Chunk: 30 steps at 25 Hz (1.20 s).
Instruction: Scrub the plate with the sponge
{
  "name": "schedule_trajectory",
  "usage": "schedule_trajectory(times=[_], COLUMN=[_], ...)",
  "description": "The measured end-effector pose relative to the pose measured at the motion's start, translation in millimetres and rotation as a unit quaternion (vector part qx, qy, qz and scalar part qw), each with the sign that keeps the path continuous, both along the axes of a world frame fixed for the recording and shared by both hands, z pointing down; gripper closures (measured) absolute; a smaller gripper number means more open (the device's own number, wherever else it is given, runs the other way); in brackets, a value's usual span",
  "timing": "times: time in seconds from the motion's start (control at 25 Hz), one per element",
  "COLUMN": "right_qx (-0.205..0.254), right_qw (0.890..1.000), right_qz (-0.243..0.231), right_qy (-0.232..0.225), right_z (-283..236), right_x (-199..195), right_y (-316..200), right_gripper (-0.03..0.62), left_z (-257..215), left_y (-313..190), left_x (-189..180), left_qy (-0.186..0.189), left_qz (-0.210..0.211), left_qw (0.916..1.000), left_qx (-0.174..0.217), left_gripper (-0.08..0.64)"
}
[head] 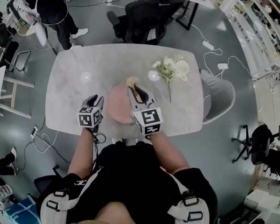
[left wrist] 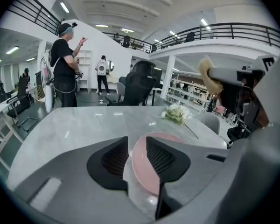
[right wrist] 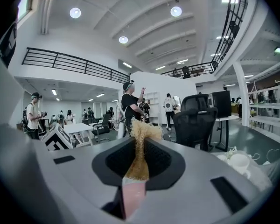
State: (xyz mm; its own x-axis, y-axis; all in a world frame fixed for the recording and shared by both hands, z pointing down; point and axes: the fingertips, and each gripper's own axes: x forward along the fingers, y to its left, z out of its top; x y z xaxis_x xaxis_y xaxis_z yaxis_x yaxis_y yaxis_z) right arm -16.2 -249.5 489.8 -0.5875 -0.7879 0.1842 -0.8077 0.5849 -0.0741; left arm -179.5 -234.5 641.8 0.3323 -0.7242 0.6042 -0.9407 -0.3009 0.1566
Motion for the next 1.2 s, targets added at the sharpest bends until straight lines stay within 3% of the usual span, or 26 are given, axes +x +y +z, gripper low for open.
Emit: schedule_trajectory(times=[0.4,0.8,0.88,0.96,1.08,1.2], right_qx=[-0.053,-0.069,-0.068,-0.067,-0.062,-0.056], right_qw=[0.996,0.993,0.993,0.993,0.993,0.994], right_qz=[0.063,0.091,0.091,0.09,0.087,0.08], right_qy=[0.033,0.042,0.044,0.044,0.042,0.041], right_z=[44,58,58,56,52,49], right_x=[45,70,72,74,73,69], right_y=[14,27,28,30,30,28], right_gripper=[0.538,0.538,0.538,0.538,0.538,0.538], left_z=[99,147,149,150,144,134], left_y=[5,12,14,16,15,13], left_x=[13,19,19,18,15,15], left_qy=[0.005,-0.013,-0.018,-0.002,0.051,0.071], left_qz=[0.02,0.013,0.005,-0.016,-0.05,-0.052], left_qw=[0.9924,0.9812,0.9788,0.9767,0.9735,0.9742], left_qx=[-0.121,-0.192,-0.204,-0.214,-0.217,-0.208], left_gripper=[0.436,0.437,0.489,0.501,0.536,0.543])
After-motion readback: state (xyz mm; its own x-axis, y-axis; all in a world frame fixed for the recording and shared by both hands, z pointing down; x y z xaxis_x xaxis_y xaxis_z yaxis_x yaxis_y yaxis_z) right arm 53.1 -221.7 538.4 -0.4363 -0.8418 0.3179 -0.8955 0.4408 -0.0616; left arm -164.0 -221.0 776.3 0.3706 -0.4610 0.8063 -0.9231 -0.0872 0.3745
